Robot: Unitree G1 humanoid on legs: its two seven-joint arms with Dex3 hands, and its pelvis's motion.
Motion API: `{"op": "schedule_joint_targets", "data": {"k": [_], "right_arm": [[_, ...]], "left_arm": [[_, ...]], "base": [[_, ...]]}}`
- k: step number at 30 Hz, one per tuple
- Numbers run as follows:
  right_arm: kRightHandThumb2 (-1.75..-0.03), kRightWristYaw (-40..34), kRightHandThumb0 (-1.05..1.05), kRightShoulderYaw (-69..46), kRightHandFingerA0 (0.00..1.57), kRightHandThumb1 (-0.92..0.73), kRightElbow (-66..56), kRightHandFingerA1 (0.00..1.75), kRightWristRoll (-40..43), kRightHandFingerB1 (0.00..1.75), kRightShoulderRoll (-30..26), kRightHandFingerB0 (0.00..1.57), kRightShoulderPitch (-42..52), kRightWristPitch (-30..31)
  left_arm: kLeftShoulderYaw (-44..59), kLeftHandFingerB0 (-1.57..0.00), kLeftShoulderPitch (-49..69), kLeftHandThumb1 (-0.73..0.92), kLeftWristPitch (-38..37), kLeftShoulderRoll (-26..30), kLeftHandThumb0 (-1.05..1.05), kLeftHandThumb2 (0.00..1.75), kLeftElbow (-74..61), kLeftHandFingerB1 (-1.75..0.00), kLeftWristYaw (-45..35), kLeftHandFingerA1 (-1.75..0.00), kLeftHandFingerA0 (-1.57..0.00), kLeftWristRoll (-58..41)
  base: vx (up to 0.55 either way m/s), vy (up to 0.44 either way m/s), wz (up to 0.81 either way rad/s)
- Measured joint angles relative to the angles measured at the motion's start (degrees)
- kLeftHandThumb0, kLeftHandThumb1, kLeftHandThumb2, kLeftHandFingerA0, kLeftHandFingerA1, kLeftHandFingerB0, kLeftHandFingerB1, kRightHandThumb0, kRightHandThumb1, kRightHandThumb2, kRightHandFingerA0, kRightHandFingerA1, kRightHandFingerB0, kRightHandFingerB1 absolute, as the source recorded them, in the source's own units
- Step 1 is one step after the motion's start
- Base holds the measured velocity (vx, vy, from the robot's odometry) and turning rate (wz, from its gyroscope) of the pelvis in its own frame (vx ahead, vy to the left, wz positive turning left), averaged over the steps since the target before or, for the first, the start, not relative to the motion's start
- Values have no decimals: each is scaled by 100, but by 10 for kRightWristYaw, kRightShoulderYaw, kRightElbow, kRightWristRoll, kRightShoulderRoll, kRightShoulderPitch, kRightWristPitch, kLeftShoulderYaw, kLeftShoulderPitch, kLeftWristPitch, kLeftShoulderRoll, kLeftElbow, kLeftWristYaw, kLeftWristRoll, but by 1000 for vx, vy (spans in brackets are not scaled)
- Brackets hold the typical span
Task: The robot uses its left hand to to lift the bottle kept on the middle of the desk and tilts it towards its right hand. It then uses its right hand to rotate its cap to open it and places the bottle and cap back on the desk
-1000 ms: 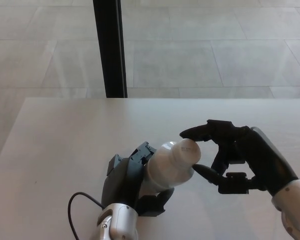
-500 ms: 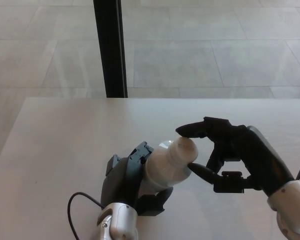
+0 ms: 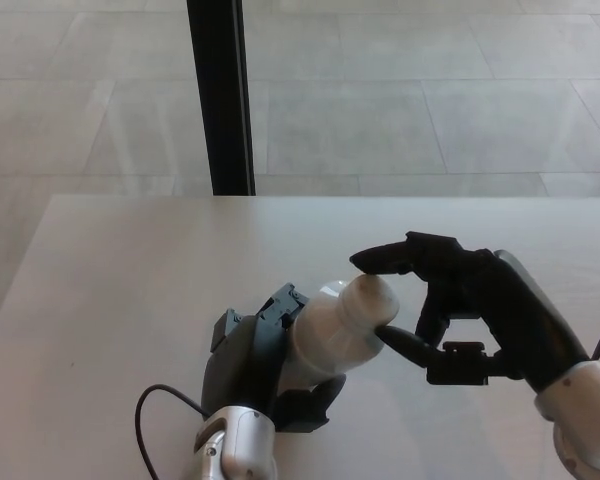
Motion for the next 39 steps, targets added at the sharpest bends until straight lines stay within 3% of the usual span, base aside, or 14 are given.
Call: {"op": "schedule_joint_targets", "data": {"k": [7, 11, 14, 19, 24, 27, 28, 29, 30, 31, 32, 33, 34, 39], "right_arm": [[-63, 4, -21, 6, 90, -62, -6, 168, -14, 66, -15, 96, -3, 9], [-62, 8, -25, 11, 87, -63, -8, 170, -18, 64, -23, 95, -6, 12], [-68, 9, -32, 15, 96, -60, -9, 162, -22, 73, -25, 100, -7, 16], [-65, 11, -32, 24, 85, -64, -11, 164, -27, 70, -33, 85, -12, 19], [-68, 15, -34, 35, 86, -63, -10, 159, -32, 71, -50, 82, -23, 13], [-69, 18, -28, 42, 84, -63, -8, 160, -33, 73, -61, 75, -28, 4], [-69, 20, -28, 43, 84, -63, -6, 160, -32, 73, -65, 75, -30, -1], [-69, 22, -28, 44, 82, -65, -4, 161, -31, 73, -69, 76, -33, -8], [-69, 26, -28, 46, 80, -64, -3, 158, -30, 72, -74, 76, -36, -13], [-69, 30, -28, 46, 80, -64, 0, 158, -28, 73, -83, 77, -39, -22], [-70, 35, -31, 46, 81, -63, 5, 156, -24, 75, -92, 79, -43, -32], [-70, 38, -31, 45, 81, -63, 12, 156, -21, 75, -98, 79, -47, -42], [-71, 40, -32, 44, 80, -61, 18, 156, -17, 80, -104, 80, -51, -52], [-71, 46, -29, 39, 83, -60, 52, 152, -3, 80, -119, 84, -65, -99]], "left_arm": [[-1, -71, 1, 70, -6, 1, 7, 108, 5, -147, 6, -175, -74, 6], [-1, -67, 2, 78, -10, 3, 3, 95, 9, -141, 8, -175, -70, 9], [0, -69, 2, 70, -10, 3, 4, 108, 9, -139, 8, -175, -72, 11], [1, -69, 2, 72, -9, 0, 6, 106, 9, -142, 8, -175, -73, 17], [4, -65, 5, 81, -11, -1, 2, 87, 9, -142, 10, -175, -71, 19], [4, -66, 7, 78, -11, -1, -3, 79, 7, -90, 12, -169, -67, 22], [4, -66, 7, 78, -10, -1, -3, 79, 7, -90, 13, -169, -67, 23], [4, -61, 7, 81, -10, -1, -4, 69, 7, -74, 13, -141, -68, 25], [4, -61, 8, 79, -8, -1, -3, 71, 7, -69, 14, -136, -69, 26], [3, -62, 8, 81, -7, -1, -2, 67, 6, -72, 14, -137, -73, 27], [2, -66, 8, 77, -7, -1, 2, 82, 6, -105, 14, -175, -65, 29], [3, -66, 8, 77, -7, -1, 2, 82, 6, -105, 14, -175, -65, 29], [3, -65, 7, 85, -7, -1, -2, 78, 6, -128, 14, -174, -70, 29], [3, -68, 6, 76, -10, -1, 3, 96, 8, -130, 16, -175, -69, 29]], "base": [[0, 0, 0], [0, 0, 0], [0, 0, 0], [0, 0, 0], [0, 0, 0], [0, 0, 0], [0, 0, 0], [0, 0, 0], [0, 0, 0], [0, 0, 0], [0, 0, 0], [0, 0, 0], [0, 0, 0], [0, 0, 0]]}}
